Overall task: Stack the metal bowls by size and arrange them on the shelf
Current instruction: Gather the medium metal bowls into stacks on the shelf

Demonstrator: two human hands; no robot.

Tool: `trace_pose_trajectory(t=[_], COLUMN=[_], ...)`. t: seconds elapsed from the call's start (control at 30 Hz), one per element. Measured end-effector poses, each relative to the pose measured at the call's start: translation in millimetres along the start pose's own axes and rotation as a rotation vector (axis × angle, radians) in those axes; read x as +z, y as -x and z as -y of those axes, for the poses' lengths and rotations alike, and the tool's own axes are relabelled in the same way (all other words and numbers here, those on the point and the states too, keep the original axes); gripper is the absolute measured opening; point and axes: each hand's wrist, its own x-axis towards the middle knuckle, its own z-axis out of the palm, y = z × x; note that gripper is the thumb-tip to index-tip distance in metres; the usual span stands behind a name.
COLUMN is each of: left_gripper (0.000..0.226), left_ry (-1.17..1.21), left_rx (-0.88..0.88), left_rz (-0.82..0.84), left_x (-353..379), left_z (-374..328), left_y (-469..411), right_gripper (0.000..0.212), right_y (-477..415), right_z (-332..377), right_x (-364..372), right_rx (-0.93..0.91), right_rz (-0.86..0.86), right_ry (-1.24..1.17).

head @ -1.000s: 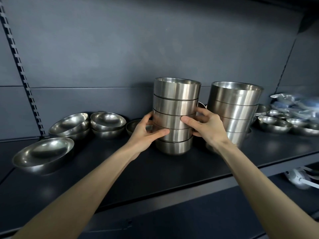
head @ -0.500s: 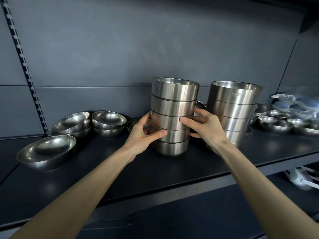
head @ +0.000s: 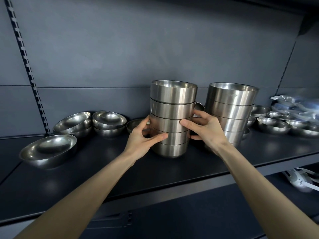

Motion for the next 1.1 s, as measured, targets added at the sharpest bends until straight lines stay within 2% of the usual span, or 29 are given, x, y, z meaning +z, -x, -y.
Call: trace_pose_trajectory(t=[0.1,0.2,0.3,0.37,0.6,0.77,0.97,1.1], left_gripper=[0.093,0.087,0.066,0.062,0.069,0.077,0.075,0.074], left_ry=[-0.005,-0.006,0.044,0.072,0.016,-0.037,-0.036,-0.069], left_rx=[-0.01,-0.02,-0.04,-0.054,-0.047,-0.045,-0.014,0.015], left_rz=[0.01,0.027,0.055,0.042,-0.06,-0.03,-0.053,-0.082], left_x=[1,-1,-2,-1,7,10,16,21], left_z=[3,3,6,9,10,14,11,11], left_y=[-1,0,5,8,12,12,9,8], right_gripper=[0.083,0.083,0.089,0.091,0.075,0.069,0.061,0.065], right_y=[-1,-2,1,3,9,7,5,4], right_z=[-2,-3,-2,-3,-9,-10,-13,-13], right_x=[-1,-1,-2,-2,-1,-3,-5,-7], right_rx=[0.01,0.016,0.019,0.031,0.032,0.012,0.008,0.022], right_rz=[-0.001,-0.001,0.014,0.027,-0.006,-0.035,-0.063,-0.074], right_ry=[-0.017,-0.017,-0.014,-0.009,0.019,0.037,0.067,0.074])
